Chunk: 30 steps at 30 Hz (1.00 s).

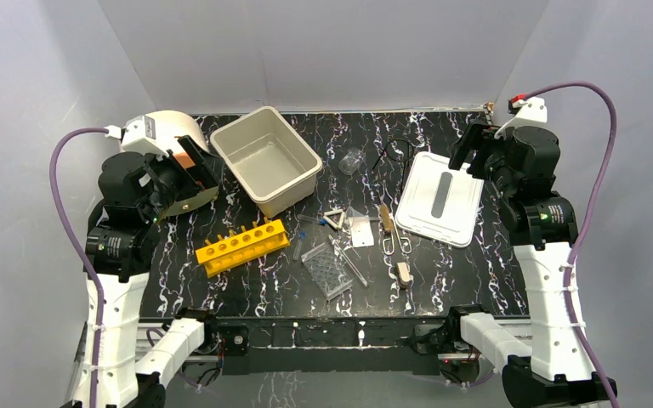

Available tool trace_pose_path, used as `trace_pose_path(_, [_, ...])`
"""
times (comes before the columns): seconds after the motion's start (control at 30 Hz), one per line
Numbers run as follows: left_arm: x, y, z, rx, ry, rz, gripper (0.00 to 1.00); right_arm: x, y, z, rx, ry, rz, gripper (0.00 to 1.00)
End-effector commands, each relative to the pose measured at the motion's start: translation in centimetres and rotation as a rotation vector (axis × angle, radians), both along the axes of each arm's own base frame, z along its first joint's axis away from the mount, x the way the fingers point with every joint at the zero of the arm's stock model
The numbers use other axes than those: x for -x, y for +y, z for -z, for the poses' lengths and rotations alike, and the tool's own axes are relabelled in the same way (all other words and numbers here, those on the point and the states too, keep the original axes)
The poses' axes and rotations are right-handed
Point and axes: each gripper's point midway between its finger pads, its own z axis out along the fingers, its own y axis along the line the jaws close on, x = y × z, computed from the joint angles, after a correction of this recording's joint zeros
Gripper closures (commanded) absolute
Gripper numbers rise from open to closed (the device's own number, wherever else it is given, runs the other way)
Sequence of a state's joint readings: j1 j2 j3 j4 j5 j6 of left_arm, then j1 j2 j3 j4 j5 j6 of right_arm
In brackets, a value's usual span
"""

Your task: Organize the chemistry lab equipment

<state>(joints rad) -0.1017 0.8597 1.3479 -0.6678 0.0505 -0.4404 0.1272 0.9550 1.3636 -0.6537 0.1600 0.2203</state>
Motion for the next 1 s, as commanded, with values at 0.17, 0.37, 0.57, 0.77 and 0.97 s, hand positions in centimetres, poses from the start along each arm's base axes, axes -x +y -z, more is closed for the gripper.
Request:
trace_pose_path(0.17, [1.5,-1.6,-4.8,0.080,-0.196,0.089,0.02,0.3,2.5,-1.3,-0.069,-0.051,-0.138,0.11])
trace_pose_path(0.37, [1.1,-2.9,-2.6,0.150,-0.097,0.134,0.02,0.5,4.0,0.6,-0.128,0.017,-0.197,0.15])
trace_pose_path(0.57, [1.5,-6.4,0.3,0.256,-0.036,0.319,0.02,1.9,6.4,3.4,-0.178,0.126,-0.327,0.13])
trace_pose_path(0.77, [0.0,-7.6,2.1,0.337,0.057,0.351,0.02,3.3,8.1,6.7,-0.179,0.248,-0.436,0.12])
trace_pose_path(0.97, [-1.0,-8.2,2.7,0.388,0.087,0.357,0.02,5.4,9.8,12.2,-0.195,0.423,-0.499,0.15])
